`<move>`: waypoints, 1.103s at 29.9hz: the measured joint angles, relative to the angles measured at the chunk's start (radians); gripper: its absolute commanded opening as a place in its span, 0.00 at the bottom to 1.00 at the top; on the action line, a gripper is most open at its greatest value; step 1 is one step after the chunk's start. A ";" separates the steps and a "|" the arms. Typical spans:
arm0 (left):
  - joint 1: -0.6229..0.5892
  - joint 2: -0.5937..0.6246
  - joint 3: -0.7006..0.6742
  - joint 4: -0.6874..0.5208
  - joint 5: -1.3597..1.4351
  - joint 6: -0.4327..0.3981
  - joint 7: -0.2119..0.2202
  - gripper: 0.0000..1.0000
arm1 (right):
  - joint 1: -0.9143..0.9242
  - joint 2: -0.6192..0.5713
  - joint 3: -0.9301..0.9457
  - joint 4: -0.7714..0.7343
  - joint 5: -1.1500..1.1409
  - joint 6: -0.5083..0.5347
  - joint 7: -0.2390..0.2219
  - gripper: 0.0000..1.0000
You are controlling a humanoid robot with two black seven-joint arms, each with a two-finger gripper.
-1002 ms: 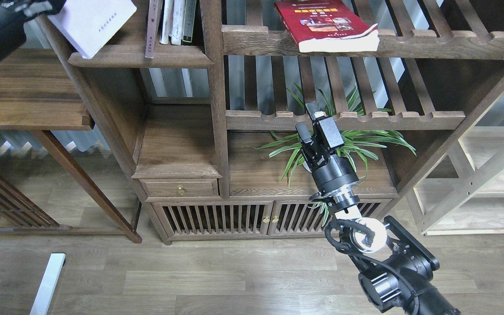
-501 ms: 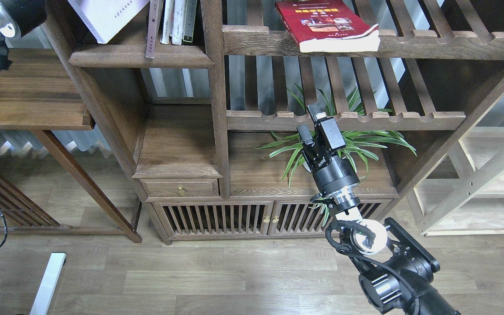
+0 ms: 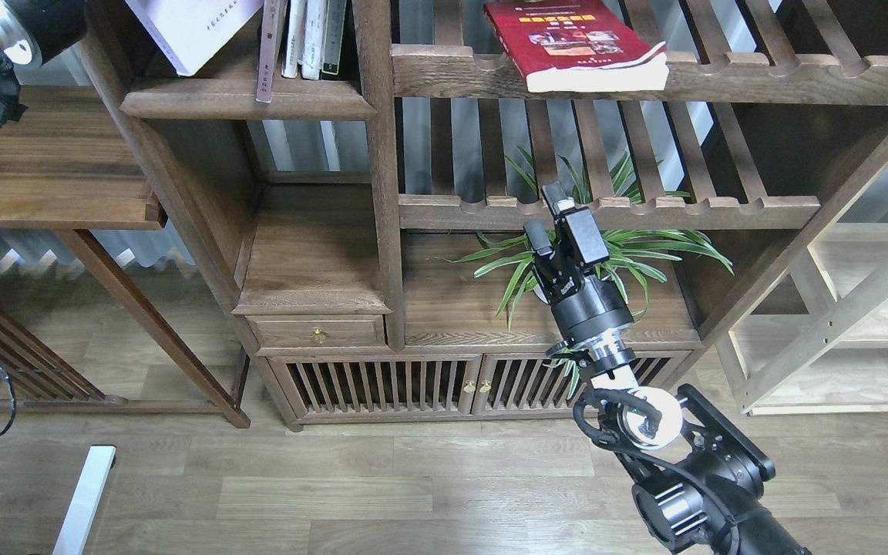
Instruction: Organize books on shelf
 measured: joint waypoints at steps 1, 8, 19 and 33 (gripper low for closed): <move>0.000 0.000 0.000 0.004 0.000 0.001 0.000 0.06 | 0.000 0.000 0.000 0.000 0.000 0.000 0.000 0.98; -0.018 0.001 0.031 0.046 0.000 0.002 0.000 0.06 | 0.000 0.000 -0.002 0.000 0.001 0.000 0.000 0.98; -0.092 -0.005 0.078 0.129 0.000 -0.001 0.000 0.06 | -0.005 0.000 -0.001 0.000 0.002 0.000 0.000 0.98; -0.175 -0.026 0.121 0.267 -0.001 -0.010 0.000 0.06 | -0.011 0.000 0.001 0.000 0.003 0.000 0.002 0.98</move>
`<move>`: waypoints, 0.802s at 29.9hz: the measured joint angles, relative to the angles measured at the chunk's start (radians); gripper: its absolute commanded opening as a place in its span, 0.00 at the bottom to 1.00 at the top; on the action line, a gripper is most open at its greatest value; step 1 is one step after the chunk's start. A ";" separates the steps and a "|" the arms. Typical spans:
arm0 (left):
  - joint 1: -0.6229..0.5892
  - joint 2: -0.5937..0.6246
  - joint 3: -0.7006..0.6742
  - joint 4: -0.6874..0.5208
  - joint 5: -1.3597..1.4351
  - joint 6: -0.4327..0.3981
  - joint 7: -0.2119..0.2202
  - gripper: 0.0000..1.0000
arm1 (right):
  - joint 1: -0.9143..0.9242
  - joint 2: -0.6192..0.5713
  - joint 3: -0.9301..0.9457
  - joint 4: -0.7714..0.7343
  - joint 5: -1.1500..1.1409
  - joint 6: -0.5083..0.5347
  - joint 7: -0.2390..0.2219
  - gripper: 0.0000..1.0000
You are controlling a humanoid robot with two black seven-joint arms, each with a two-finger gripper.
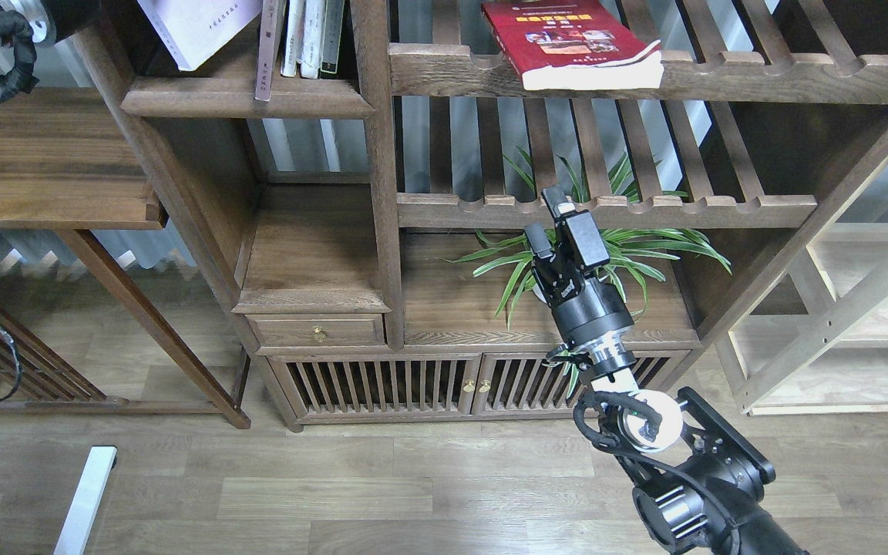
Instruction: Organize books on shelf
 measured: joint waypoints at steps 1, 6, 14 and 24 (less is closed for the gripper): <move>-0.003 -0.002 0.003 0.008 0.000 -0.001 0.000 0.06 | 0.000 0.000 0.000 0.000 0.001 0.000 0.000 0.98; -0.009 -0.009 0.017 0.028 0.000 -0.004 0.000 0.06 | -0.001 0.000 0.000 0.000 0.014 0.000 0.000 0.98; -0.013 -0.031 0.045 0.023 -0.002 -0.002 0.000 0.05 | -0.001 0.000 -0.001 0.000 0.016 0.000 0.000 0.98; -0.027 -0.051 0.068 0.027 -0.002 0.007 0.000 0.08 | -0.006 0.000 -0.001 0.004 0.017 0.000 0.000 0.98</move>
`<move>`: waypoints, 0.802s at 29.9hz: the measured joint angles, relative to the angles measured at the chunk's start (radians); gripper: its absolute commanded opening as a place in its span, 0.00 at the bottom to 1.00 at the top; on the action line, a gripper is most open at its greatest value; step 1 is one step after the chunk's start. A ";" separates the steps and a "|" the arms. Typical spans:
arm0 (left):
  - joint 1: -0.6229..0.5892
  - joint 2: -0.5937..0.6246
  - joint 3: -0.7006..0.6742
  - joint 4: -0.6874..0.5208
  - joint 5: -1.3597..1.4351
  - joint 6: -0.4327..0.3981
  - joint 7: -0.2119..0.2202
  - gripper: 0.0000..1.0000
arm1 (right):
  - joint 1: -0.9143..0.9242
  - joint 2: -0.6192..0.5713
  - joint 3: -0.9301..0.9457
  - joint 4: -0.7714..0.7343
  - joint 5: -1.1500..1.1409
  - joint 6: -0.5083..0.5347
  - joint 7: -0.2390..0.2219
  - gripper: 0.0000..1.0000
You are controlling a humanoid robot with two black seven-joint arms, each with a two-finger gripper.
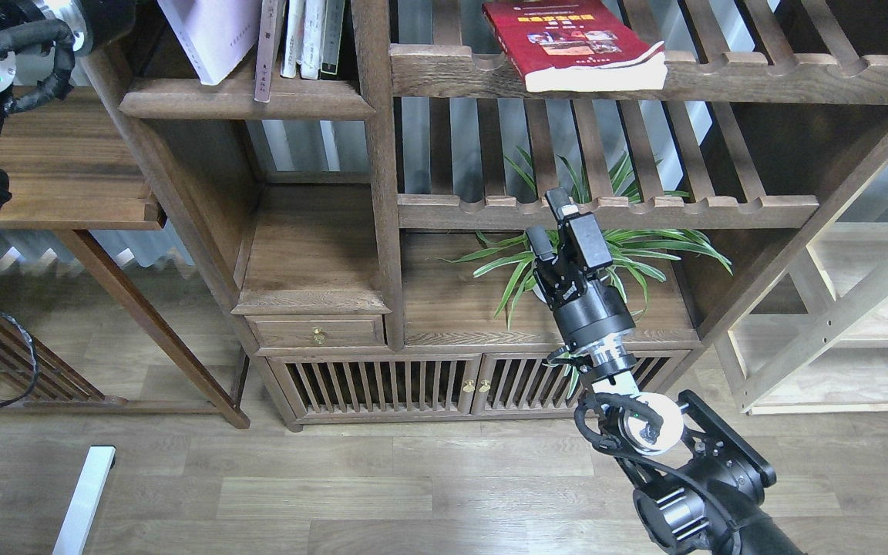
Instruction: Organize books on shelf
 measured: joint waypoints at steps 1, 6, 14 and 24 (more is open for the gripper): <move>-0.002 -0.005 0.003 0.000 0.000 0.000 0.000 0.12 | 0.000 0.000 0.000 0.000 0.000 0.000 0.000 0.98; -0.004 -0.016 0.027 0.001 0.004 0.002 0.000 0.27 | -0.001 0.000 0.000 0.002 0.000 0.000 0.000 0.98; -0.018 -0.029 0.067 0.001 0.008 0.005 0.000 0.47 | -0.002 0.000 0.000 0.002 0.000 0.000 0.000 0.98; -0.057 -0.066 0.071 -0.003 0.012 0.052 0.000 0.77 | -0.002 0.000 -0.002 0.002 0.000 0.000 0.000 0.98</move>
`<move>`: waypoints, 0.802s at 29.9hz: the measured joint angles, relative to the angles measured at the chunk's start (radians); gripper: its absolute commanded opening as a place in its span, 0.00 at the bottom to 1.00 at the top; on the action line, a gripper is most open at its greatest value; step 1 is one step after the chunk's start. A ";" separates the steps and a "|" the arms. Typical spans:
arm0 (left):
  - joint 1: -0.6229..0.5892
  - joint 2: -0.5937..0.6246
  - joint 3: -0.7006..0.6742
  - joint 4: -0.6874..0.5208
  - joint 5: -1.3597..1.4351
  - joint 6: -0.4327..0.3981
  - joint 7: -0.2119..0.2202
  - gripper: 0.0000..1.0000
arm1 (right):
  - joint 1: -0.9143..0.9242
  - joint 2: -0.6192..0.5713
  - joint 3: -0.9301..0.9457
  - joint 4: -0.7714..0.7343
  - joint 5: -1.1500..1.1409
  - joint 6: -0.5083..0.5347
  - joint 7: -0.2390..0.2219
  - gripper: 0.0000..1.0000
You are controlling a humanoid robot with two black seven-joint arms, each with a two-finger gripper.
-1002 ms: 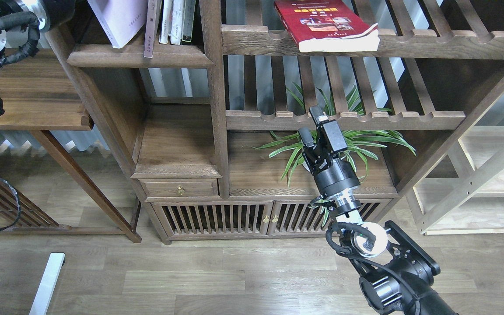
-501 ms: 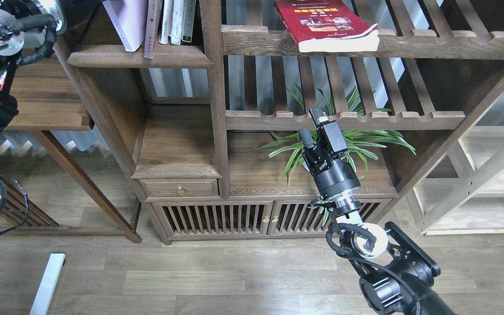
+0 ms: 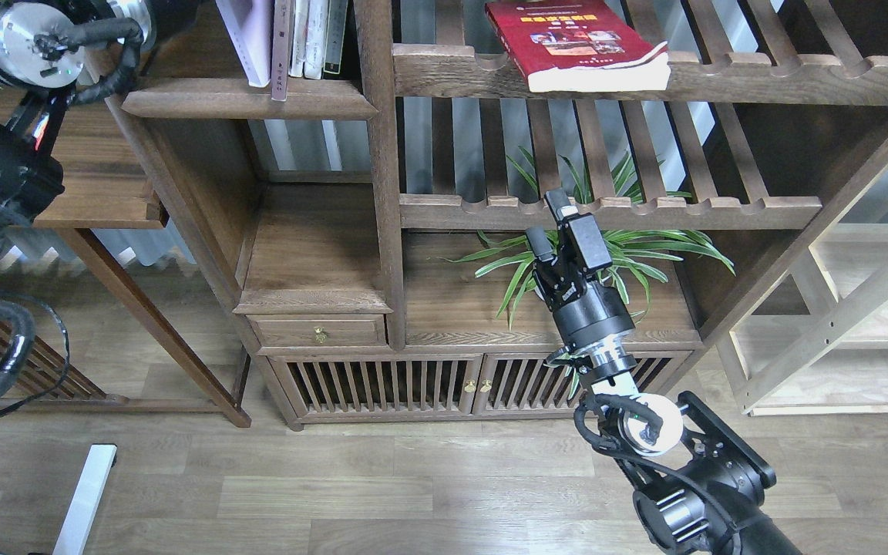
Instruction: Organize books on shelf
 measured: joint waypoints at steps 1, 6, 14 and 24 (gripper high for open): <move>0.000 0.000 0.000 -0.002 0.000 0.000 0.000 0.79 | 0.000 0.000 0.000 0.000 0.000 0.000 0.000 0.98; 0.000 0.002 0.005 -0.007 -0.001 0.000 0.000 0.86 | 0.000 0.000 0.000 0.000 0.000 0.000 0.000 0.98; 0.019 0.022 0.034 -0.010 -0.002 -0.010 0.000 0.98 | 0.000 0.000 0.001 0.000 0.000 0.000 0.000 0.98; 0.036 0.051 0.042 -0.024 -0.012 -0.013 0.000 0.99 | -0.001 0.000 0.002 0.000 0.000 0.000 0.000 0.98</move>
